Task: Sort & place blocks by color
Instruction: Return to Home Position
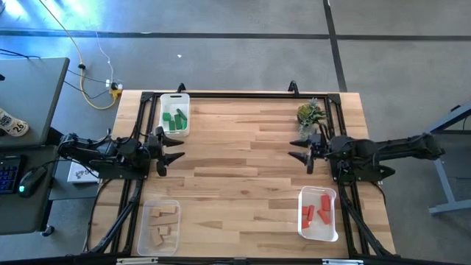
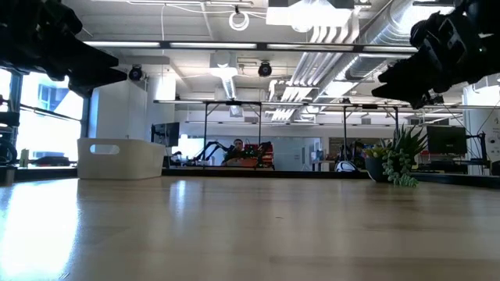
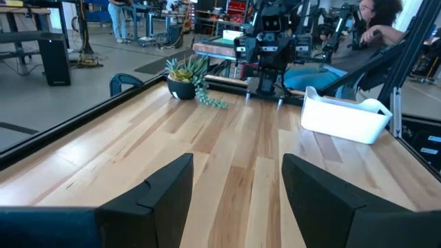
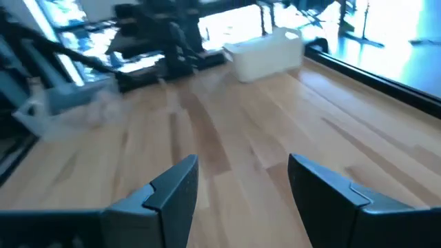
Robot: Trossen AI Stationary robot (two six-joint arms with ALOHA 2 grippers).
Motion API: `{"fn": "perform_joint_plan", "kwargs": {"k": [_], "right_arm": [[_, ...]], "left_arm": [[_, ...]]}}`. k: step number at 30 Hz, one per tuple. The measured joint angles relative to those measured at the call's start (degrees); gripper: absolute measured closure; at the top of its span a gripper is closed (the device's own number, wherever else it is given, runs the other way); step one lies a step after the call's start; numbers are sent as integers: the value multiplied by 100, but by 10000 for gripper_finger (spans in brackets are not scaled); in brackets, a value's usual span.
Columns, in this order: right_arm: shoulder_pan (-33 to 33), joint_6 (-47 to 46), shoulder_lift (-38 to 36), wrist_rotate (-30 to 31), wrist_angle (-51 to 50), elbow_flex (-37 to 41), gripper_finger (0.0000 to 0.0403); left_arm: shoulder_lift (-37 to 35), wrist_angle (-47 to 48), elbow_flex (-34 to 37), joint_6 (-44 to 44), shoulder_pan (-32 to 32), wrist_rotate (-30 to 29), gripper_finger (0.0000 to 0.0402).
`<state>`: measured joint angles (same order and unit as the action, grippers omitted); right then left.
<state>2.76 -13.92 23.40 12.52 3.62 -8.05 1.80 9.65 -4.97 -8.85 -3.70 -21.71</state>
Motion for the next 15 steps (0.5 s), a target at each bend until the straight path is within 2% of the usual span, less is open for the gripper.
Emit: {"fn": "perform_joint_plan", "kwargs": {"k": [9,15], "right_arm": [[2,190,4,-372,1011,740,192],[2,391,12,-397,1143,747,192]], "left_arm": [[0,7,0,6,0,-13,191],[0,80,14,-60,0,0,191]]}}
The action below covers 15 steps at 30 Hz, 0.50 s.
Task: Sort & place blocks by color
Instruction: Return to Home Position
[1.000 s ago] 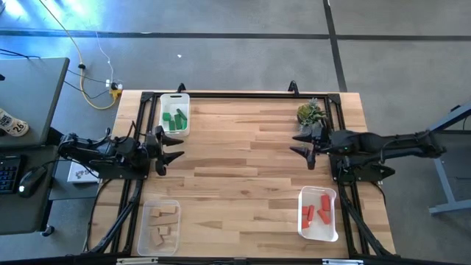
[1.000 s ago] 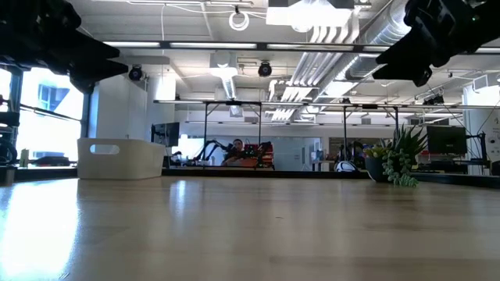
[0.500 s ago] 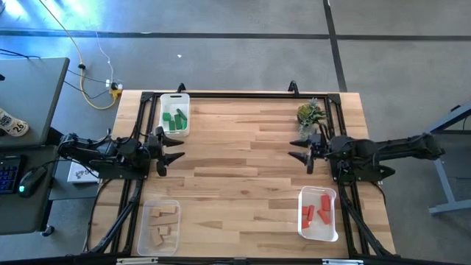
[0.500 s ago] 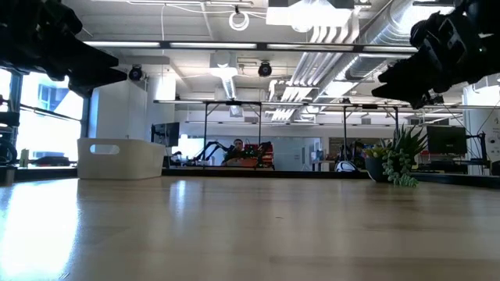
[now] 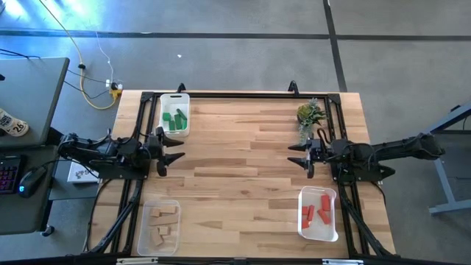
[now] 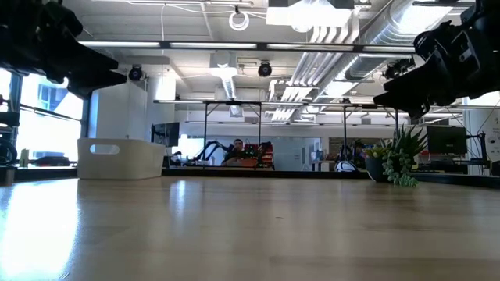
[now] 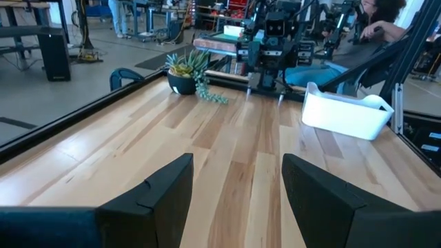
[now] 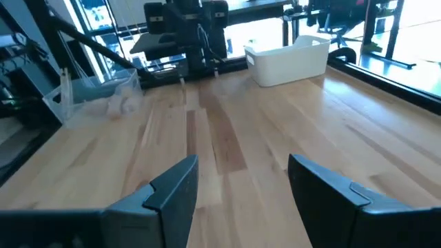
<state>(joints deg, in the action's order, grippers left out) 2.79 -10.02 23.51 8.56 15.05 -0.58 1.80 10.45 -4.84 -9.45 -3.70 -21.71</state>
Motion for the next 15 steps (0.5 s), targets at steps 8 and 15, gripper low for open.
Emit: {"fn": "perform_joint_plan", "kwargs": {"k": [8,15], "right_arm": [[0,-141,2,769,-14,0,192],[-1,-194,2,754,-185,0,192]], "left_arm": [[6,-784,215,154,0,25,191],[15,-1400,417,468,0,-4,191]]}}
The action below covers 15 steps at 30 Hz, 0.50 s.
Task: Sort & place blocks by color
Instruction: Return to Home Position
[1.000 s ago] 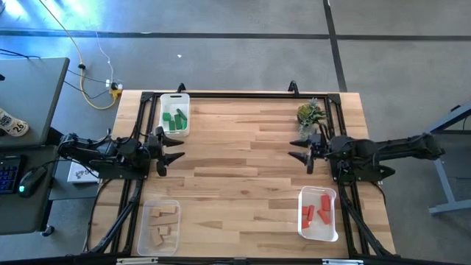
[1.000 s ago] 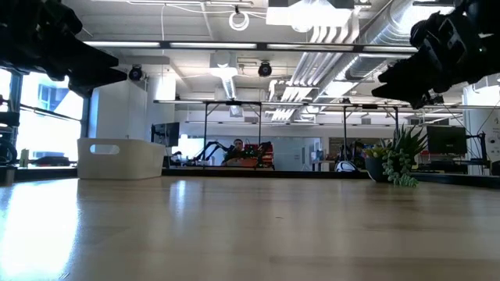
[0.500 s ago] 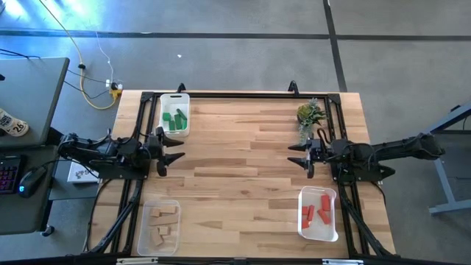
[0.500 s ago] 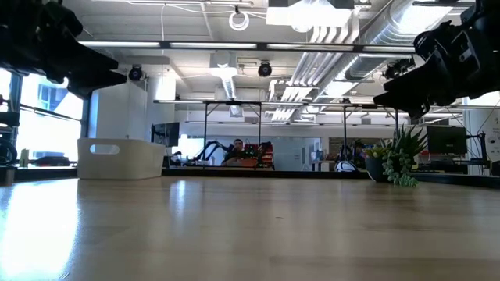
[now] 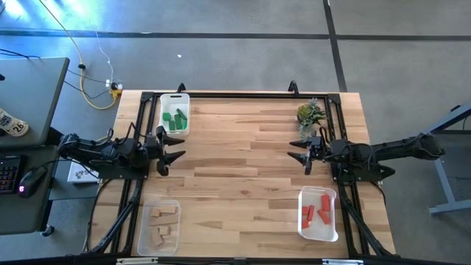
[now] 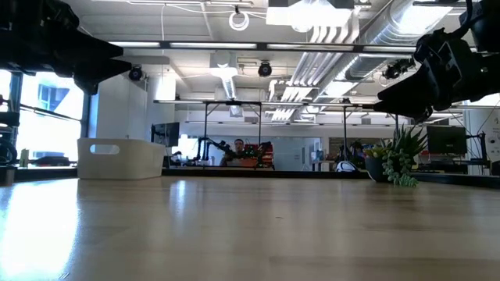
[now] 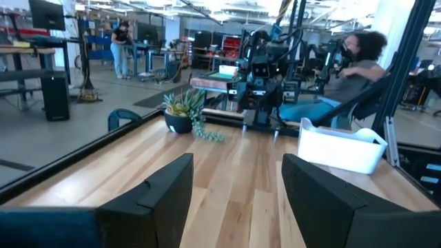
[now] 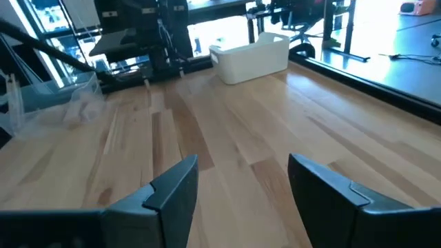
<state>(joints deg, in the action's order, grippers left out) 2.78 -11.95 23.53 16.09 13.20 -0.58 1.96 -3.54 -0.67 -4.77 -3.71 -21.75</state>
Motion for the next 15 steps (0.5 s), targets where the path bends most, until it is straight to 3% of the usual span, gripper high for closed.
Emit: {"fn": "perform_joint_plan", "kwargs": {"k": [15], "right_arm": [[0,191,2,-10,-198,0,192]], "left_arm": [[203,3,0,678,0,8,191]]}}
